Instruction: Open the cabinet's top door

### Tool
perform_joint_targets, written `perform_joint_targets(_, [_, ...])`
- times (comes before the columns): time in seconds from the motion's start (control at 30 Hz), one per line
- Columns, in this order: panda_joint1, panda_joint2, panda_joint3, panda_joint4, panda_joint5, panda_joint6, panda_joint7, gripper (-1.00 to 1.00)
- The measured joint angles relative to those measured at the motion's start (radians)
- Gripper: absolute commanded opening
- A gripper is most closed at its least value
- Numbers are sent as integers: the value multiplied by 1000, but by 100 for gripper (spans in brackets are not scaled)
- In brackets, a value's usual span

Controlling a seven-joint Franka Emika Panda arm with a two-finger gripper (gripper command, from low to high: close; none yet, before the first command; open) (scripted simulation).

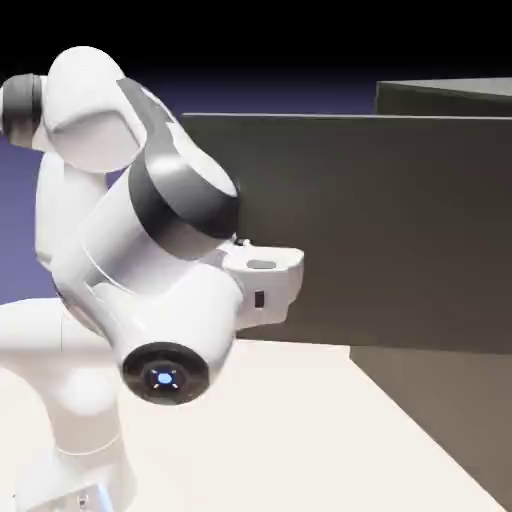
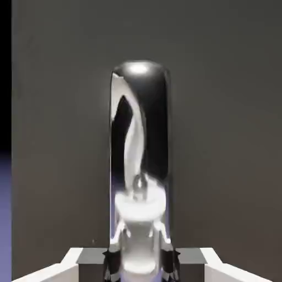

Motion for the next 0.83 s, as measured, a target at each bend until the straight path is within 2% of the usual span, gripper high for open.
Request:
perform_joint_targets(0.37, [26, 391, 34, 385, -202, -42, -32, -100])
perform_joint_targets(0.83, [110, 811, 76, 893, -301, -173, 93, -100])
